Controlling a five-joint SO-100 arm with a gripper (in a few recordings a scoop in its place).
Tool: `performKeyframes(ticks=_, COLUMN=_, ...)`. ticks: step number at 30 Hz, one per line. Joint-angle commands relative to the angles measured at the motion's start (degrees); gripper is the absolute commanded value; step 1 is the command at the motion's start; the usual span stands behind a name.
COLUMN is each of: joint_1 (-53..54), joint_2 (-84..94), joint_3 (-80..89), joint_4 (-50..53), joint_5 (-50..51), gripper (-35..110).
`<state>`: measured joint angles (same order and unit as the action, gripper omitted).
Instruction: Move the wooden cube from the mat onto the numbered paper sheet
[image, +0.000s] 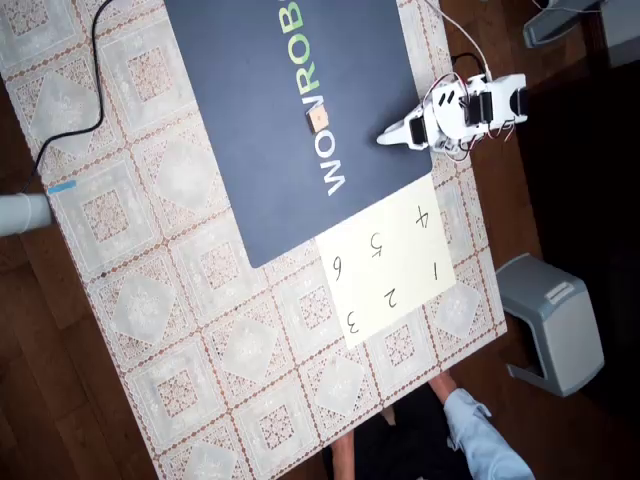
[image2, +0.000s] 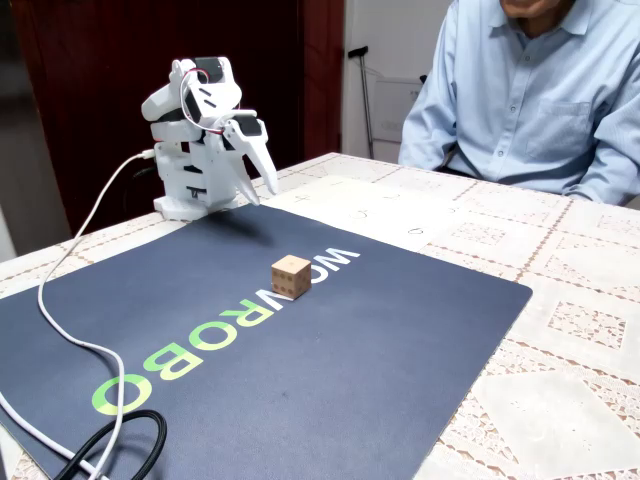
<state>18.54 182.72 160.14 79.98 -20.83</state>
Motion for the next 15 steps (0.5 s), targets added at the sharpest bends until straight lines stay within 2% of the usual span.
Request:
performKeyframes(ticks=1, joint_1=4.0, joint_2=-12.1, joint_3=-10.4, joint_4=-2.8, joint_5=4.7, gripper=21)
performKeyframes(ticks=6, joint_1=8.2, joint_2=-38.5, joint_3=-31.0, joint_4=-7.8, joint_5=9.1, gripper=28)
performKeyframes(ticks=11, joint_1=11.5, joint_2=-57.3, joint_3=-42.2, joint_4=-17.6, joint_5=9.5, gripper=32)
performKeyframes(ticks=15, joint_1=12.9, joint_2=-74.9, joint_3=-52.2, joint_4=-19.2, joint_5=8.8, gripper=32)
